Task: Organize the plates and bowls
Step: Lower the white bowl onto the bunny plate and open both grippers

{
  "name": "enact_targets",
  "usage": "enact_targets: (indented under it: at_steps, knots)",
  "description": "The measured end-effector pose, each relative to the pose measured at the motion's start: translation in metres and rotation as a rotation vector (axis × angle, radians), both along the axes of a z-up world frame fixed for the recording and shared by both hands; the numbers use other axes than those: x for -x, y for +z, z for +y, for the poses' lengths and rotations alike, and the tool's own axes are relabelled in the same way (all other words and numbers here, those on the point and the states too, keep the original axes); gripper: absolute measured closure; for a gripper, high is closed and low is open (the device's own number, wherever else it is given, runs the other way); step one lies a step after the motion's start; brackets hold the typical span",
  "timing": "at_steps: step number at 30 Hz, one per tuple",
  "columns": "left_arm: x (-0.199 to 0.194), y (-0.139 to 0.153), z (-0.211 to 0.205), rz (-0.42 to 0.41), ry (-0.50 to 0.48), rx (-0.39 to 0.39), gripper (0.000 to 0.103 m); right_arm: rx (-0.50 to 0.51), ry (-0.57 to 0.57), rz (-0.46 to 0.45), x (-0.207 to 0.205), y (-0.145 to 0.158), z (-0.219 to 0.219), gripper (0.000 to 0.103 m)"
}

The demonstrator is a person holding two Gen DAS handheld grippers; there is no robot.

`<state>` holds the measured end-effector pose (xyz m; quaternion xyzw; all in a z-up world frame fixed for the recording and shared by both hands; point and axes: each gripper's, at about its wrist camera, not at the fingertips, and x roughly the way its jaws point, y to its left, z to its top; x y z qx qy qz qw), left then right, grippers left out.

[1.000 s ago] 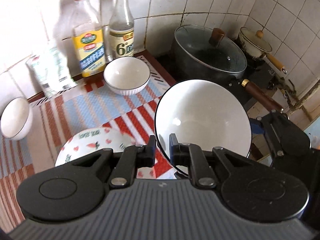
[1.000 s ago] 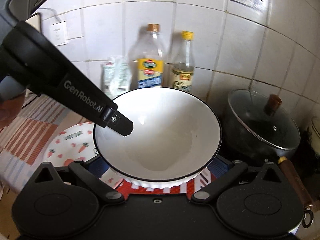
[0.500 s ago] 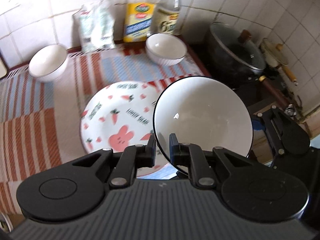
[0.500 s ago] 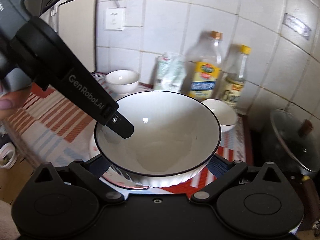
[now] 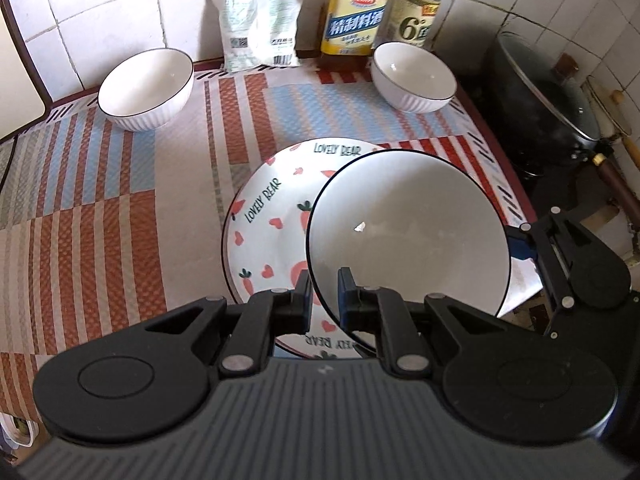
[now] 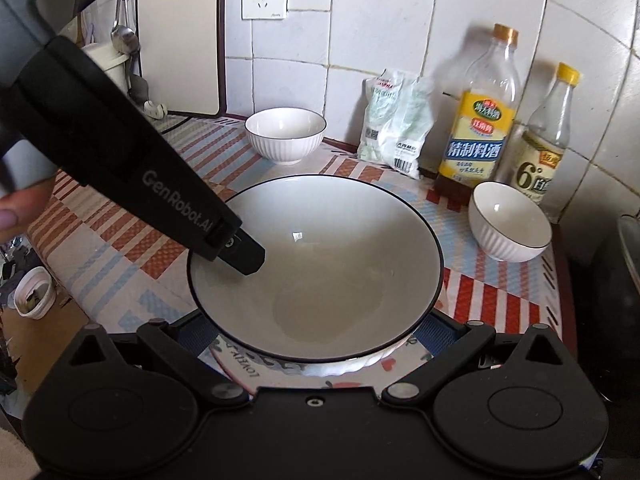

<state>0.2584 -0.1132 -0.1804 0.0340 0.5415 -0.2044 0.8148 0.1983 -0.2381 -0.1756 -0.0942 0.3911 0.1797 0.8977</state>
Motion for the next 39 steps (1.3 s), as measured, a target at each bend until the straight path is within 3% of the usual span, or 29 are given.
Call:
enact_targets:
  at_steps: [15,35,39]
  knots:
    - [-0.024,-0.031,-0.007,0.052,0.002,-0.024,0.093,0.009,-0.007,0.066,-0.029,-0.028,-0.001,0.0]
    - [-0.027,-0.049,-0.009,0.105,0.027,-0.004,0.091,0.01,-0.038,0.138,-0.034,-0.044,-0.004,0.001]
    - [-0.028,-0.05,-0.014,0.098,-0.007,-0.031,0.09,0.007,-0.027,0.132,-0.028,-0.039,-0.008,0.001]
